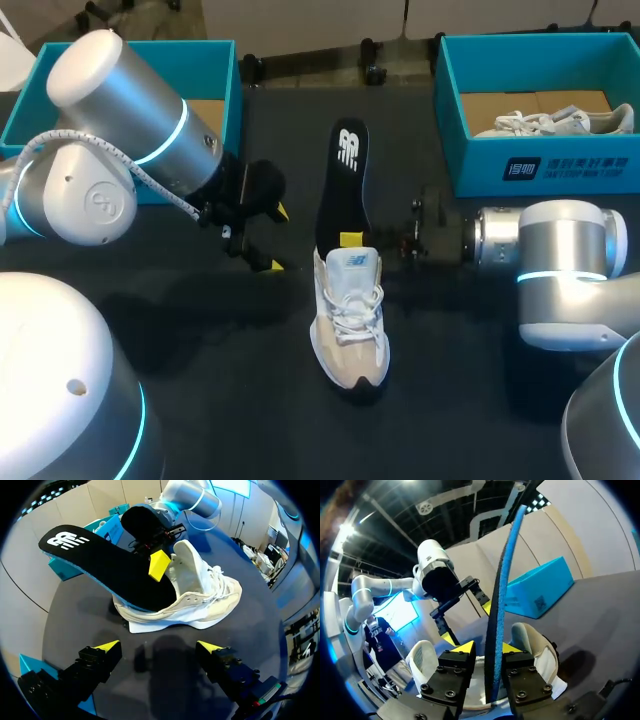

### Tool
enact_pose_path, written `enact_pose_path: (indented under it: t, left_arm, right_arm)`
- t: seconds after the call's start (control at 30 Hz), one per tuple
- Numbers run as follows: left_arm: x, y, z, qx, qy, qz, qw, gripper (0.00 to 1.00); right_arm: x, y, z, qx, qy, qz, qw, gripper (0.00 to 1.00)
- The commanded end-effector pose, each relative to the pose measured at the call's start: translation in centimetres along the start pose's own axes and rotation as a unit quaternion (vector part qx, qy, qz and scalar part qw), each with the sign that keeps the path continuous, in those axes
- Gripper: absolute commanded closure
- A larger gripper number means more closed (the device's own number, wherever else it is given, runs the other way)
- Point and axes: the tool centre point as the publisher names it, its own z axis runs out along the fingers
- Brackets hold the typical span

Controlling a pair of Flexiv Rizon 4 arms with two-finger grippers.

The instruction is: Take the shoe out of the shoebox, open the shoe tongue, remove and reinsert the insole, then place the shoe into the shoebox

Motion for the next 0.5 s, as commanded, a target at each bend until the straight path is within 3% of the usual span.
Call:
enact_pose_path:
  t: [0.03, 0.27, 0.47, 0.5]
  left_arm:
    - [0.1, 0.0, 0.1, 0.000, -0.001, 0.000, 1.000, 0.00]
    - [0.1, 0.0, 0.1, 0.000, -0.001, 0.000, 1.000, 0.00]
    - [0.1, 0.0, 0.1, 0.000, -0.001, 0.000, 1.000, 0.00]
    - [0.1, 0.0, 0.1, 0.000, -0.001, 0.000, 1.000, 0.00]
  right_arm:
    - [-0.1, 0.5, 0.3, 0.003, -0.001, -0.003, 1.000, 0.73]
    - [-0.6, 1.4, 0.5, 0.012, 0.006, -0.009, 1.000, 0.78]
    - [-0.8, 1.4, 0.3, 0.023, 0.009, -0.007, 1.000, 1.00]
    - [-0.8, 1.4, 0.3, 0.024, 0.009, -0.006, 1.000, 1.00]
